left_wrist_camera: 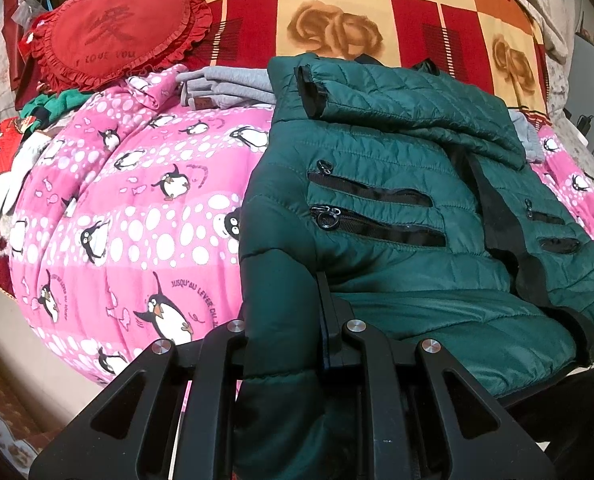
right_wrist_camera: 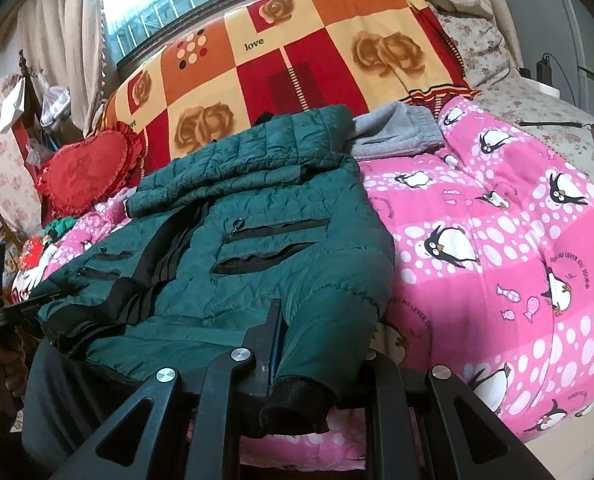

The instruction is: Fold large clothes

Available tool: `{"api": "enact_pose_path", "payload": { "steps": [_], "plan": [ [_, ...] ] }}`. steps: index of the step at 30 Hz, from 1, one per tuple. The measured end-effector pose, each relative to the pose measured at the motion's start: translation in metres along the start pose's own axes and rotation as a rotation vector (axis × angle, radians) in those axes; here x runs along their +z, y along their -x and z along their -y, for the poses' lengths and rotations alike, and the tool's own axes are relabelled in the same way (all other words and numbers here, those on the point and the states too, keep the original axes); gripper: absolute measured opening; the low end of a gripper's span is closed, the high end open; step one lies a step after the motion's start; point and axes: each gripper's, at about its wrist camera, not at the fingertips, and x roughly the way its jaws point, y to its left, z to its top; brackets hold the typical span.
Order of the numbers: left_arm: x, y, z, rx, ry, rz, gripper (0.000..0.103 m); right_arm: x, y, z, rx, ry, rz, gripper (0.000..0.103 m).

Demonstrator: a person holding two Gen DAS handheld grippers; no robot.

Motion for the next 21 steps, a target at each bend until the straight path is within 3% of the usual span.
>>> {"api": "enact_pose_path", "payload": {
  "steps": [5, 13, 21],
  "plan": [
    [-0.001, 0.004, -0.004, -0.018, 0.015, 0.013, 0.015, 0.001, 0.014, -0.002, 0.02, -0.01, 0.045, 0.015],
    [-0.008, 0.042, -0.026, -0.102, 0.033, 0.073, 0.015, -0.002, 0.058, -0.017, 0.033, 0.024, 0.09, 0.015],
    [-0.023, 0.1, -0.044, -0.159, 0.059, 0.14, 0.015, -0.005, 0.12, -0.04, 0.073, 0.065, 0.183, 0.015]
  ]
}}
